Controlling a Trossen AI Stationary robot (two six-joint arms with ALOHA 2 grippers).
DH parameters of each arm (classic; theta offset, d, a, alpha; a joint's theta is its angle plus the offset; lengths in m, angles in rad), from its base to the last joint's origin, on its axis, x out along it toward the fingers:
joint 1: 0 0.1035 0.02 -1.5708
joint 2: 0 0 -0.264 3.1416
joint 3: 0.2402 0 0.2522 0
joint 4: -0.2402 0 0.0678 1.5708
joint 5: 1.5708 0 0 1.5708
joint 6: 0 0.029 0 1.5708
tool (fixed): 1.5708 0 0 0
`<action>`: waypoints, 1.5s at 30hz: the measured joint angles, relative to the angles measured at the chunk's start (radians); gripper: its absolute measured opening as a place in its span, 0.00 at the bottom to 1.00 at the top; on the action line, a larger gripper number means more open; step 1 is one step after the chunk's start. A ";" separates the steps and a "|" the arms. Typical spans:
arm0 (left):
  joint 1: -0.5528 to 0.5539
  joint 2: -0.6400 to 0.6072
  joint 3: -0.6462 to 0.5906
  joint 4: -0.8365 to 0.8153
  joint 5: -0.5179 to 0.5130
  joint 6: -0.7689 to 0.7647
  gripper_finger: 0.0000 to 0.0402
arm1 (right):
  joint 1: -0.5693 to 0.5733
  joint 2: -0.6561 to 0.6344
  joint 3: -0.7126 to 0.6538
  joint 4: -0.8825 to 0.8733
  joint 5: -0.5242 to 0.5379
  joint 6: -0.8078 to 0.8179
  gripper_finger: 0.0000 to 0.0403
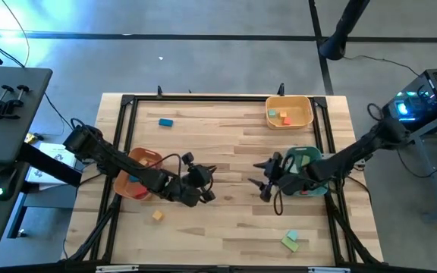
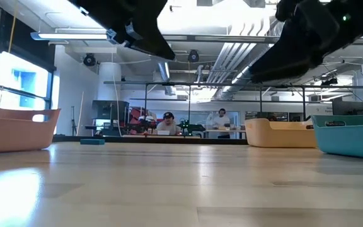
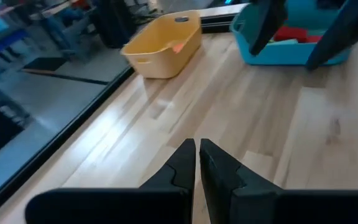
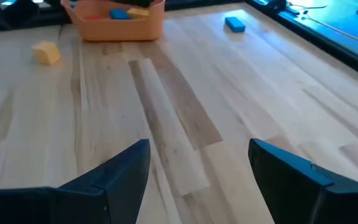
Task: Sort blocks by size
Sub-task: Put the yellow cube block into the yellow bin
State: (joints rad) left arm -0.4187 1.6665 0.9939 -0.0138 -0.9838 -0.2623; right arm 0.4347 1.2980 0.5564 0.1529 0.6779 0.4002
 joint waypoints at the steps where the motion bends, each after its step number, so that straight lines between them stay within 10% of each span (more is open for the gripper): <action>1: 0.004 0.000 0.000 0.015 0.021 0.016 0.03 | 0.000 0.020 -0.003 0.028 -0.006 -0.007 0.67; 20: 0.102 0.000 0.000 0.090 0.243 0.251 0.03 | -0.049 0.095 0.044 0.037 -0.112 -0.120 0.67; 25: 0.020 -0.002 0.068 -0.194 0.377 0.323 0.03 | -0.048 0.095 0.044 0.025 -0.113 -0.139 0.67; 34: -0.206 -0.003 0.396 -0.958 0.517 -0.375 0.03 | -0.048 0.095 0.044 0.026 -0.080 -0.147 0.67; 45: -0.401 -0.001 0.368 -1.034 0.673 -1.256 0.10 | -0.049 0.095 0.045 0.079 -0.070 -0.333 0.67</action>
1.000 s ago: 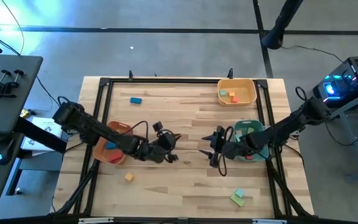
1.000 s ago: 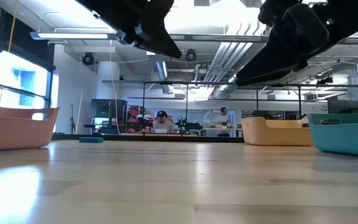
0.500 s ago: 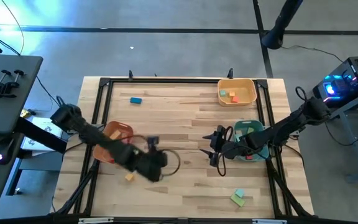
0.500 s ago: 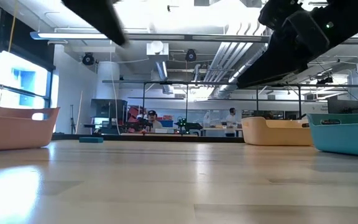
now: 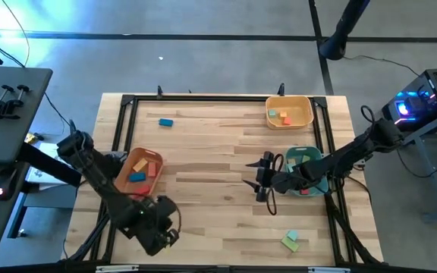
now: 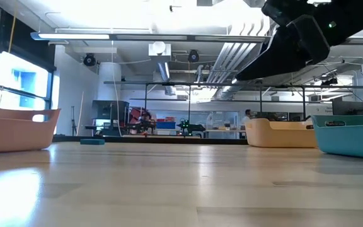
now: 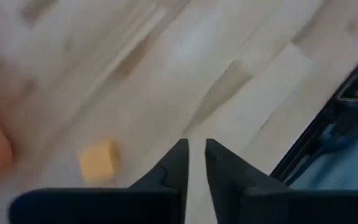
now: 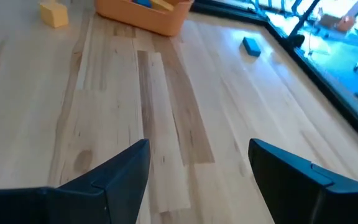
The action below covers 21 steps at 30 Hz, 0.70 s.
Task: Sort blocks by size
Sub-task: Put the yellow cube block into the yellow bin
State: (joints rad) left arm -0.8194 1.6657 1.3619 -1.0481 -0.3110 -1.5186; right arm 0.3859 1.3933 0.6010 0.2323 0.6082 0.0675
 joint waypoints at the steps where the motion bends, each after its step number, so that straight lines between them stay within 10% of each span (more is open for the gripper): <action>1: -0.014 0.000 -0.013 0.004 0.012 -0.072 0.13 | 0.000 0.000 0.000 0.008 -0.002 -0.021 0.67; 9: -0.131 0.000 -0.174 0.158 0.070 -0.566 0.43 | -0.046 0.000 0.000 0.059 -0.057 -0.186 0.67; 21: -0.134 0.022 -0.303 0.176 0.200 -0.698 0.57 | -0.170 -0.001 0.000 0.095 -0.244 -0.149 0.67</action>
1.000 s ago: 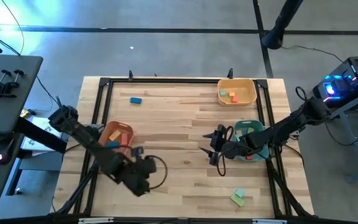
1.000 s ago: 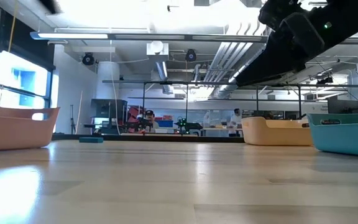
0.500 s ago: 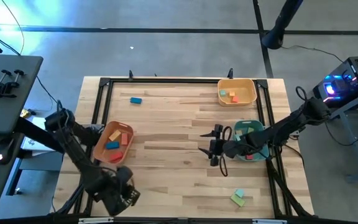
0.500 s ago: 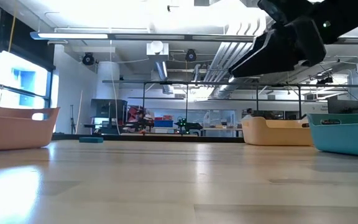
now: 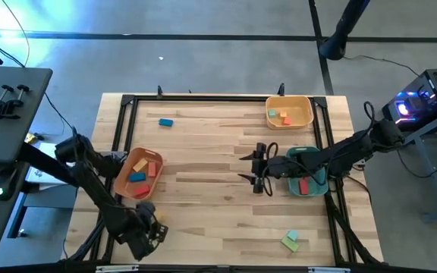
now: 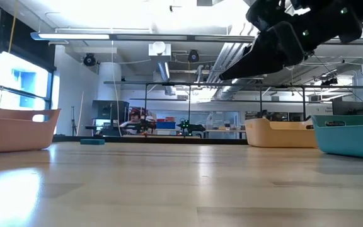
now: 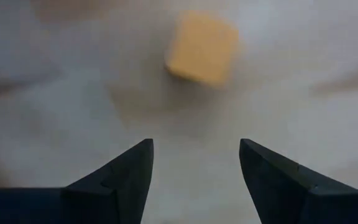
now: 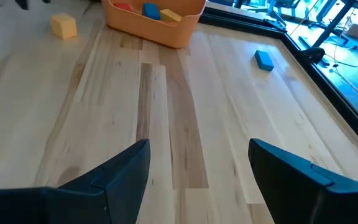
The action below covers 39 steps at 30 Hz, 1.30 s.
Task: Sort blocks by size
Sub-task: Put the yellow cube block into the yellow bin
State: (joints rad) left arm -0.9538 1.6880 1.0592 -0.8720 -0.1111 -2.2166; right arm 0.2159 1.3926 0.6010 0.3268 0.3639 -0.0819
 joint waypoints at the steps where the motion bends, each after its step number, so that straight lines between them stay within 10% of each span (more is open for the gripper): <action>1: 0.004 0.006 0.000 -0.024 -0.013 0.000 0.57 | -0.001 0.000 0.000 0.000 -0.001 0.003 0.67; 21: 0.146 0.149 0.004 -0.025 -0.056 0.341 0.55 | 0.001 0.000 0.000 -0.009 -0.008 0.062 0.67; 32: 0.282 0.146 0.003 0.044 -0.031 0.639 0.25 | 0.028 0.000 0.000 -0.004 -0.043 0.067 0.67; 39: 0.421 0.157 -0.003 0.286 -0.428 1.084 0.25 | 0.200 0.000 0.000 0.129 0.139 -0.220 0.67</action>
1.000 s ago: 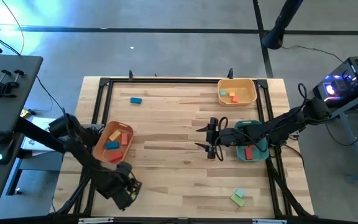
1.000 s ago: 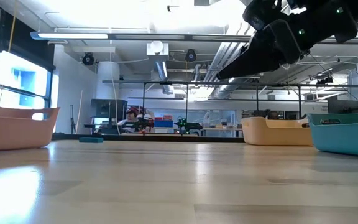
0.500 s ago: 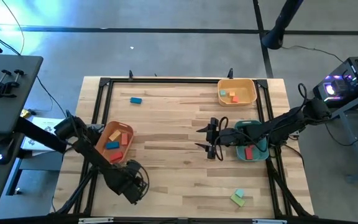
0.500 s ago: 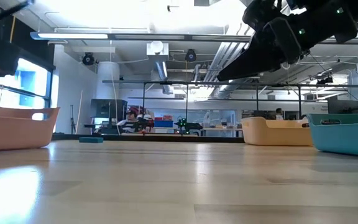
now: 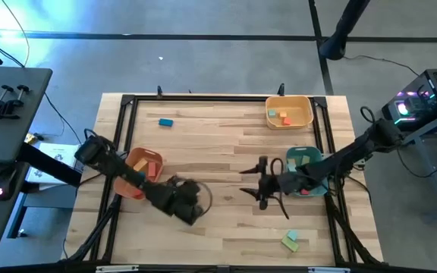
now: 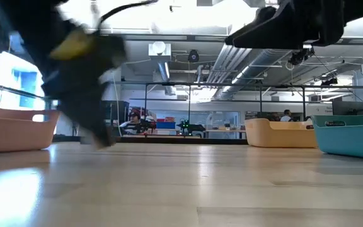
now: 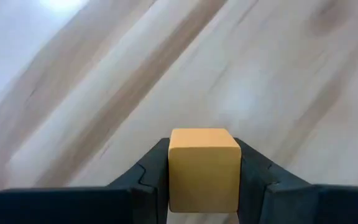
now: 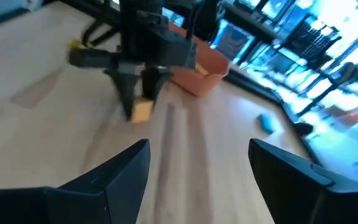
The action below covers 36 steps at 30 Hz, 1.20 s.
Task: Sort blocks by size
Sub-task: Put the yellow cube block into the yellow bin
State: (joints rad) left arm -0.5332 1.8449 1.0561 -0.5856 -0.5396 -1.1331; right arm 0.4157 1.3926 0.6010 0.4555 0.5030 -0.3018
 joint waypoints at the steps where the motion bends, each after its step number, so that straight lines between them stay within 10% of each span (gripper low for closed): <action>1: 0.027 -0.003 0.000 0.074 -0.012 0.077 0.25 | 0.017 0.000 0.000 0.006 0.031 -0.025 0.67; 9: 0.255 0.000 0.002 0.760 0.183 0.674 0.24 | 0.073 0.000 0.023 -0.041 -0.072 -0.252 0.67; 13: 0.314 0.000 0.003 0.918 0.303 0.775 0.24 | 0.142 0.001 0.081 -0.131 0.110 -0.397 0.67; 23: 0.455 0.001 -0.277 1.701 0.544 0.722 0.24 | 0.236 0.000 0.127 -0.194 0.519 -0.517 0.67; 28: 0.467 0.036 -0.396 2.069 0.541 0.685 0.24 | 0.209 0.005 0.127 -0.122 0.448 -0.572 0.67; 36: 0.441 0.107 -0.349 2.124 0.568 0.689 0.24 | 0.104 0.073 0.126 0.116 0.304 -0.750 0.67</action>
State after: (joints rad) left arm -0.0921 1.9516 0.7074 1.5380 0.0284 -0.4444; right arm 0.5198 1.4658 0.7273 0.5720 0.8068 -1.0518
